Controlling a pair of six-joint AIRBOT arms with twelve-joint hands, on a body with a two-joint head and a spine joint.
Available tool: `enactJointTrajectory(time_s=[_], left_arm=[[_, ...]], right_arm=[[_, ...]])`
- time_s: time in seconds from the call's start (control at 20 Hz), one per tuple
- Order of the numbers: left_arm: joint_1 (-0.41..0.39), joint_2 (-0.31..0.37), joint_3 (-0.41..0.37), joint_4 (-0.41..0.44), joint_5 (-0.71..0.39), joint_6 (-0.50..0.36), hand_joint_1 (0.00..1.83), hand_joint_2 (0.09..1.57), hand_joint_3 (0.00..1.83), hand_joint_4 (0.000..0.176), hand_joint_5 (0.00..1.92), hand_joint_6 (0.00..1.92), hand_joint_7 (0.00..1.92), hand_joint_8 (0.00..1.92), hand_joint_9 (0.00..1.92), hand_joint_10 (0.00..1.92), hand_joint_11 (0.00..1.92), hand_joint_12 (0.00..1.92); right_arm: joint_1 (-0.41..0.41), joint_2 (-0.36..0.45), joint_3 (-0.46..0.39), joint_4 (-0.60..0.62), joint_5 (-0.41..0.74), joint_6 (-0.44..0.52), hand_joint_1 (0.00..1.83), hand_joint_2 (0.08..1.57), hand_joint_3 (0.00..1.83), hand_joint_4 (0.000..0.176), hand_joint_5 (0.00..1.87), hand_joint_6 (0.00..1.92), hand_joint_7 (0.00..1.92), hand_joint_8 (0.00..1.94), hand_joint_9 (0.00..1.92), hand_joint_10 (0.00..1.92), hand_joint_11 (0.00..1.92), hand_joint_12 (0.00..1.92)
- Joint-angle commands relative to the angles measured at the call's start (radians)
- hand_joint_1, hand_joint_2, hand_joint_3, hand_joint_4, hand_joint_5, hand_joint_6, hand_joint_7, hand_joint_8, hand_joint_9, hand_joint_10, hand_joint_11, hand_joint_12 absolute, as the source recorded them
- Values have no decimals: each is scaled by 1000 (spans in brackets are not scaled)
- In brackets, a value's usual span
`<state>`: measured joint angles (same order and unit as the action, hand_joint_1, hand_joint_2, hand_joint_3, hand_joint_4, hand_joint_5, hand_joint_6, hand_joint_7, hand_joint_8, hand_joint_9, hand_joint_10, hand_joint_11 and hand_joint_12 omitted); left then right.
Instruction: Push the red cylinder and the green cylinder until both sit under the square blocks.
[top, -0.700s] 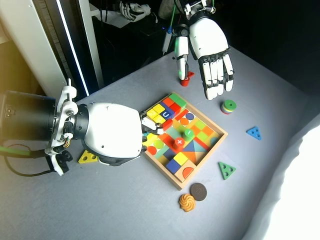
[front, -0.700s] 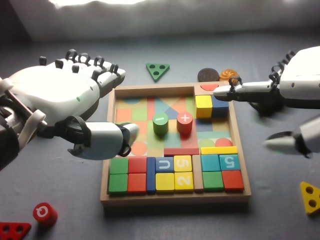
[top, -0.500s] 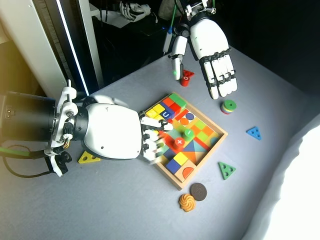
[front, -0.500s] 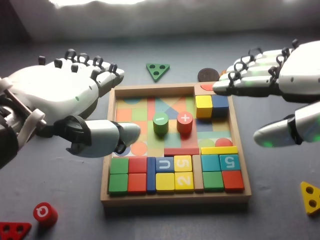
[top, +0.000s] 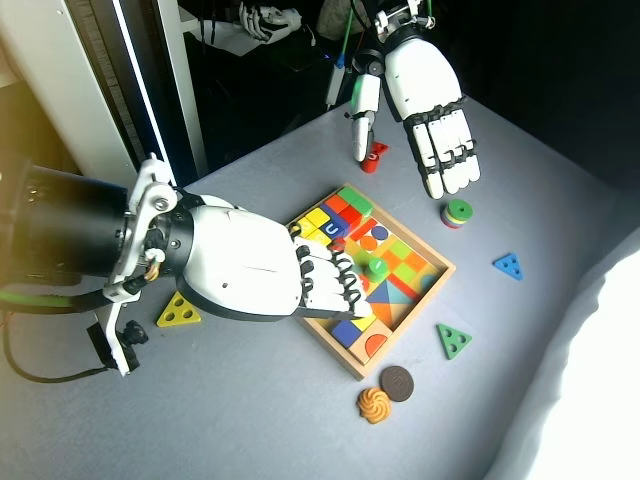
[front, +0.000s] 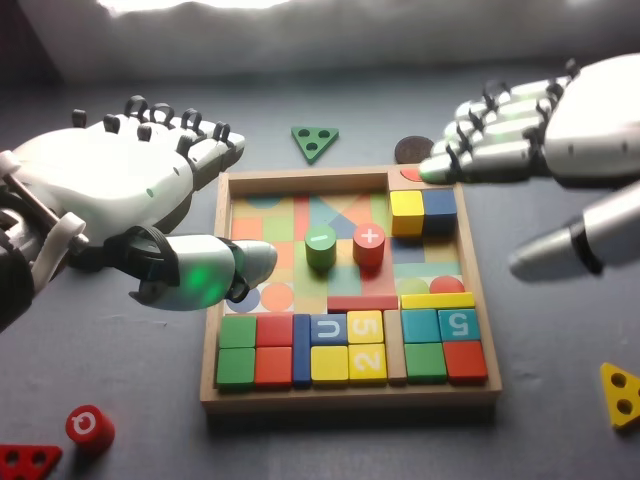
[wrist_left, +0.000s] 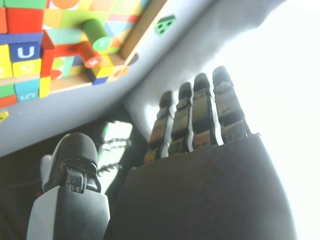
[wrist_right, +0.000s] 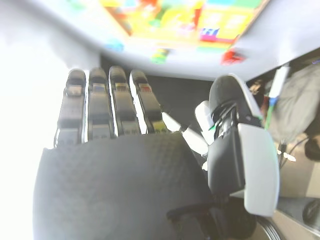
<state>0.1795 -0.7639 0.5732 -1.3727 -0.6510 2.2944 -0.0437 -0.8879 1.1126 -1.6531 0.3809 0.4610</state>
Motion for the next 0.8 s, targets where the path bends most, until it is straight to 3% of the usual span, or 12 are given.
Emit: enactJointTrajectory(time_s=[0.0, 0.05, 0.2, 0.25, 0.3, 0.35, 0.4, 0.45, 0.5, 0.6, 0.65, 0.75], left_arm=[[-11, 11, 0, 49, -43, -6, 0, 1262, 40, 0, 20, 8, 0, 0, 0, 0, 1, 1], [-12, 11, 0, 50, -44, -6, 0, 1263, 39, 0, 29, 11, 0, 0, 0, 0, 0, 0], [-14, 11, -1, 52, -44, -7, 0, 1248, 28, 0, 16, 4, 0, 0, 0, 0, 14, 6], [-15, 11, -2, 52, -44, -7, 0, 1246, 25, 0, 32, 10, 8, 3, 5, 2, 39, 19], [-17, 11, -2, 52, -44, -7, 0, 1250, 25, 0, 6, 1, 1, 0, 0, 0, 11, 9], [-18, 11, -2, 52, -44, -7, 0, 1259, 28, 0, 0, 0, 0, 0, 0, 0, 1, 1], [-18, 11, -4, 52, -44, -7, 0, 1267, 30, 0, 0, 0, 0, 0, 0, 0, 0, 0], [-18, 11, -7, 52, -44, -7, 0, 1265, 28, 0, 0, 0, 0, 0, 0, 0, 0, 0], [-17, 11, -9, 51, -45, -7, 0, 1265, 27, 0, 0, 0, 0, 0, 0, 0, 0, 0], [-17, 11, -15, 46, -47, -7, 0, 1267, 26, 0, 0, 0, 0, 0, 0, 0, 0, 0], [-20, 11, -17, 44, -50, -7, 0, 1267, 25, 0, 9, 4, 9, 3, 5, 2, 7, 3], [-21, 11, -18, 42, -51, -7, 0, 1262, 19, 0, 45, 16, 36, 12, 33, 12, 41, 21]], right_arm=[[26, 3, 17, -8, 3, 61, 0, 1196, 143, 0, 0, 0, 0, 0, 0, 0, 0, 0], [60, -28, 56, -120, 15, 203, 0, 1232, 99, 0, 0, 0, 0, 0, 0, 0, 0, 0], [110, -85, 119, -248, 43, 323, 0, 1292, 53, 0, 0, 0, 0, 0, 0, 0, 0, 0], [124, -104, 132, -301, 55, 365, 0, 1338, 30, 11, 0, 0, 37, 4, 61, 22, 2, 3], [132, -118, 137, -368, 60, 408, 0, 1386, 0, 16, 0, 0, 105, 31, 129, 49, 0, 213], [135, -127, 138, -413, 63, 432, 8, 1394, 0, 22, 0, 0, 386, 451, 269, 627, 0, 988], [136, -140, 137, -471, 67, 459, 27, 1390, 0, 21, 0, 0, 462, 1175, 326, 1293, 0, 1413], [138, -149, 138, -520, 67, 498, 167, 1389, 0, 0, 0, 0, 773, 1788, 700, 1795, 98, 1819], [139, -154, 138, -542, 67, 520, 260, 1382, 0, 0, 0, 0, 957, 1910, 952, 1896, 310, 1901], [141, -168, 138, -571, 67, 527, 594, 1300, 0, 0, 0, 0, 1172, 1940, 1331, 1920, 1115, 1920], [143, -175, 138, -590, 67, 527, 639, 1310, 0, 0, 0, 0, 1244, 1941, 1412, 1921, 1335, 1921], [145, -190, 139, -622, 67, 527, 673, 1352, 7, 0, 99, 27, 1406, 1941, 1518, 1921, 1464, 1921]])
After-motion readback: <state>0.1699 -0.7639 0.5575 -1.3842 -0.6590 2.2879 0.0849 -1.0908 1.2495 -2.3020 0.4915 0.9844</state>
